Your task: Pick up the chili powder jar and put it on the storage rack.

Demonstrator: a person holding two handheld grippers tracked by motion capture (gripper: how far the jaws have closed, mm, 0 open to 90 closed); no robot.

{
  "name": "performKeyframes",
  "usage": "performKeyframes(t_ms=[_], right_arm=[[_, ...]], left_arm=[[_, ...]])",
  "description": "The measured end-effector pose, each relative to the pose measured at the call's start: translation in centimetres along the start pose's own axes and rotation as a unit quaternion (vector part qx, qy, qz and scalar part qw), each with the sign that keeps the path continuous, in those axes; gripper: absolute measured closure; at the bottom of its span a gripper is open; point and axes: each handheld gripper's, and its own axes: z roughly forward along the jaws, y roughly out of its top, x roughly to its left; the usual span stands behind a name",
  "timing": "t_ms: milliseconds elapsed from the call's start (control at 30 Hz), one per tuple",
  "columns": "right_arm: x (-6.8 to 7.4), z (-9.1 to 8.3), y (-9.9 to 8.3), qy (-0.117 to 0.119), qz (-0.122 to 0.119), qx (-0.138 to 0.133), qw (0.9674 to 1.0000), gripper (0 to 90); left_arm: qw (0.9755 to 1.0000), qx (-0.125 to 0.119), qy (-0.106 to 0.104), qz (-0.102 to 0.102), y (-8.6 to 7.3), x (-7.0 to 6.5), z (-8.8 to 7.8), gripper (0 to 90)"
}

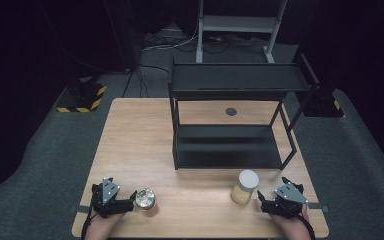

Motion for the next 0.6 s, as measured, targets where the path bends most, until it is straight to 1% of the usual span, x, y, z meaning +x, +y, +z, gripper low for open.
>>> performKeyframes(t_ms=[33, 67, 167, 200, 333, 400, 467, 600], right_arm=[[-0.05, 0.04, 0.09, -0.001, 0.004, 0.003, 1.0000, 0.3], [-0.11, 0.05, 0.10, 0.000, 0.005, 0.004, 1.0000, 0.3], [-0.16, 0.04, 0.11, -0.002, 0.009, 0.004, 0.9999, 0.3], [-0.18, 0.07, 0.15, -0.002, 0.010, 0.006, 0.9999, 0.3], [-0.07, 0.13, 0.27, -0.003, 0.008, 0.009, 0.9999, 0.3], [0.02, 0.18, 0.35, -0.003, 0.001, 0.011, 0.9999, 0.3], [0.02, 0.19, 0.37, -0.003, 0.002, 0.011, 0.9999, 0.3], [0.08, 0.13, 0.28, -0.007, 0.007, 0.009, 0.9999, 0.3]], left_arm=[[1.0000, 0.002, 0.000, 0.007, 0.07, -0.09, 0.02, 0.9], [0.9999, 0.004, -0.001, 0.010, 0.13, -0.13, 0.02, 1.0], [0.9999, 0.005, -0.001, 0.013, 0.16, -0.16, 0.03, 1.0], [0.9999, 0.006, -0.005, 0.015, 0.21, -0.08, 0.06, 1.0], [0.9999, 0.005, -0.006, 0.010, 0.15, 0.03, 0.01, 1.0], [0.9999, 0.003, -0.009, 0.009, 0.07, 0.18, -0.05, 1.1], [0.9999, 0.001, -0.012, 0.007, -0.02, 0.29, -0.08, 1.2], [0.9999, -0.001, -0.012, 0.006, -0.10, 0.27, -0.11, 1.2]])
